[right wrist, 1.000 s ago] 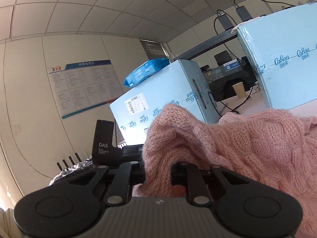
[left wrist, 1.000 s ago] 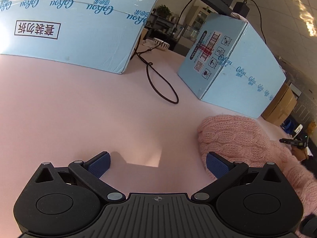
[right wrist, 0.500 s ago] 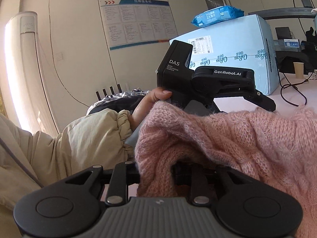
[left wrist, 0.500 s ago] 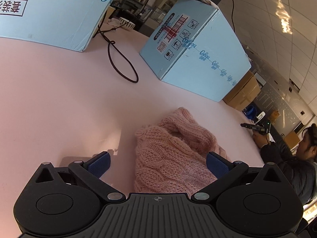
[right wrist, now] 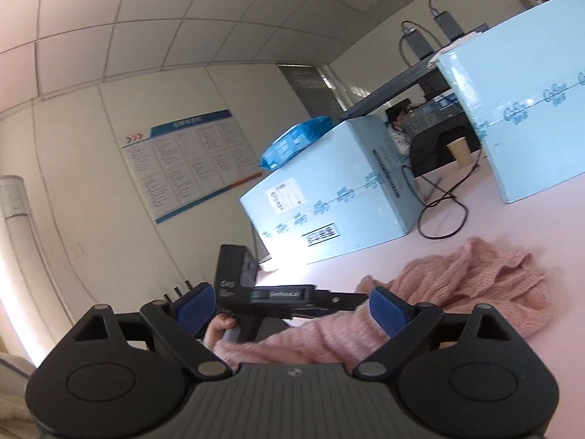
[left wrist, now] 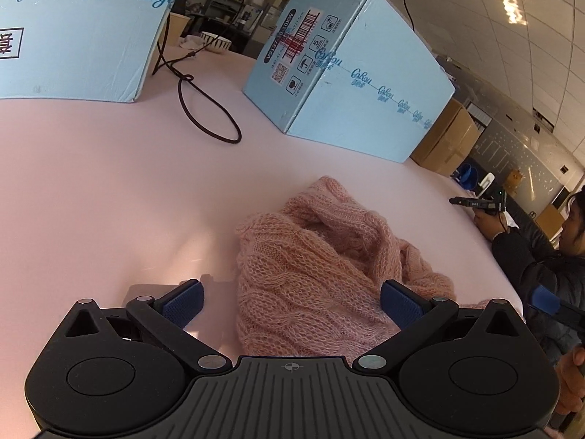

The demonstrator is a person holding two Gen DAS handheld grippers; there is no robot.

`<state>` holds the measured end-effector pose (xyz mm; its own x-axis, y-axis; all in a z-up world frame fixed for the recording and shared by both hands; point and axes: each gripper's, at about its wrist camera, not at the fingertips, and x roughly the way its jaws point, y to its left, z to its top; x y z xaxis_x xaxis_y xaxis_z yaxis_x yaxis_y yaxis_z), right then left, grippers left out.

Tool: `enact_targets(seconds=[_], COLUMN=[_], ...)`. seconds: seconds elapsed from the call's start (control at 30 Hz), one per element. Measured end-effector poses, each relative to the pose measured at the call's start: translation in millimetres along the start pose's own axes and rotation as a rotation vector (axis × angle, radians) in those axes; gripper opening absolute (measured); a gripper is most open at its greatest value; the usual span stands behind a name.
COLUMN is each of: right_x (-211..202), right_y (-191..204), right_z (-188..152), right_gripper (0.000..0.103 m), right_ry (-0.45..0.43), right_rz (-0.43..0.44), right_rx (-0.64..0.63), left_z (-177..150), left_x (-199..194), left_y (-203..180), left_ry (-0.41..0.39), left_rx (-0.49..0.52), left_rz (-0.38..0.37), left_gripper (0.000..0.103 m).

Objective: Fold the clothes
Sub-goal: 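Carry the sweater with the right gripper toward the left gripper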

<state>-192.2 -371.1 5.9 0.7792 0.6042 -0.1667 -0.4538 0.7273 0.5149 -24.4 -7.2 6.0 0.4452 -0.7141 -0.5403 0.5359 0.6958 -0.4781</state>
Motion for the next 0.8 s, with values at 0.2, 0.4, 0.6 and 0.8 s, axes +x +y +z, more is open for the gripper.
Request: enact_targets(seconds=[0.2,0.4,0.6,0.8], right_x=[39.5,53.4,63.6,62.0], right_y=[-69.8,-101.2,-109.9,-114.0], right_z=[-9.5,-18.5,-21.2,-22.2], right_gripper=[0.084,0.053,0.029,0.02], right_ry=[0.101,0.11,0.109,0.089], right_rz=[-0.352,-0.288,-0.295,-0.298], right_rx=[0.251,0.396,0.405,0.434], left_z=[-2.5,-7.6,-17.3,-21.4], left_x=[1.9,3.3,8.5,8.5], left_y=[-2.3,-10.4,-27.0,-30.0], left_ry=[-0.001,-0.006,-0.003,-0.012], left_rx=[0.025,0.089,0.219,0.24], left_rz=[-0.011,0.021,0.094,0.114], left_gripper=[0.103,0.103,0.103,0.102])
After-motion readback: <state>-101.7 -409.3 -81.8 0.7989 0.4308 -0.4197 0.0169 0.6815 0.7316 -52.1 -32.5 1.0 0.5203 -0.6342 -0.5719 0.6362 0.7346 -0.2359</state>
